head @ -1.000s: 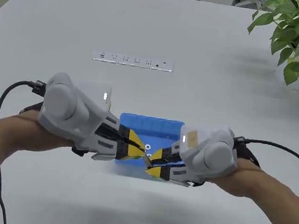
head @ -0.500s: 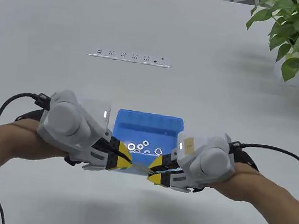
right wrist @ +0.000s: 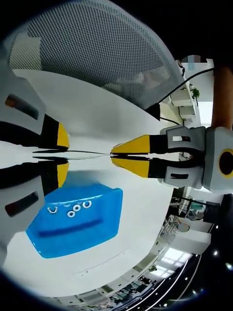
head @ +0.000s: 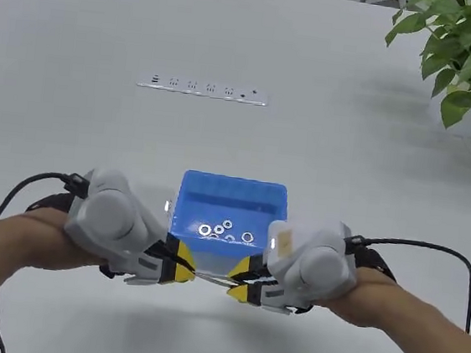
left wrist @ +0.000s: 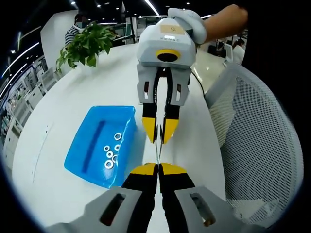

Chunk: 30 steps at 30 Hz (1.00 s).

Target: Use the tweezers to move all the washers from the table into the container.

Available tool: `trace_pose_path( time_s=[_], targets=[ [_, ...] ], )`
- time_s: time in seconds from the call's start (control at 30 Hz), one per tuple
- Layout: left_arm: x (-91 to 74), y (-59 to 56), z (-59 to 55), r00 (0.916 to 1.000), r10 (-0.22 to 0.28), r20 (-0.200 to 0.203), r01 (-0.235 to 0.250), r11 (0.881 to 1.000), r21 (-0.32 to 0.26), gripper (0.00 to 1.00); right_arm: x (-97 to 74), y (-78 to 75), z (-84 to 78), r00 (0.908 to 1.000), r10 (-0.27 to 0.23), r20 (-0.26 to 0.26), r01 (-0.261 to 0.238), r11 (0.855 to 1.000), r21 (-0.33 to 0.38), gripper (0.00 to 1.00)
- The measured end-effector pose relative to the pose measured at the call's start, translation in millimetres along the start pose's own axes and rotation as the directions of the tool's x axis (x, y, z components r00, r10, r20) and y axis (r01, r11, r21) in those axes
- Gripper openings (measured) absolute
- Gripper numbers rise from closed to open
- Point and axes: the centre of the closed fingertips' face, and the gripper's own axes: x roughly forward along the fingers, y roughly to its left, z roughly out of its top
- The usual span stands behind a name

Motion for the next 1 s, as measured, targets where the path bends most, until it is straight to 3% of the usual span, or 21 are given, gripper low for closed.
trace_pose_path(
  time_s=[0.47, 1.0],
  targets=[
    [15.0, -9.2, -18.6, 0.9981, -0.030, -0.053, 0.029, 0.999, -0.019, 0.05, 10.8, 10.6, -8.8, 0.9995, 0.017, -0.026, -0.017, 1.000, 0.004, 0.10],
    [26.7, -21.5, -32.2, 0.9939, -0.056, -0.095, 0.053, 0.998, -0.040, 0.05, 18.3, 21.9, -14.7, 0.9980, 0.033, -0.054, -0.033, 0.999, -0.003, 0.10]
  ],
)
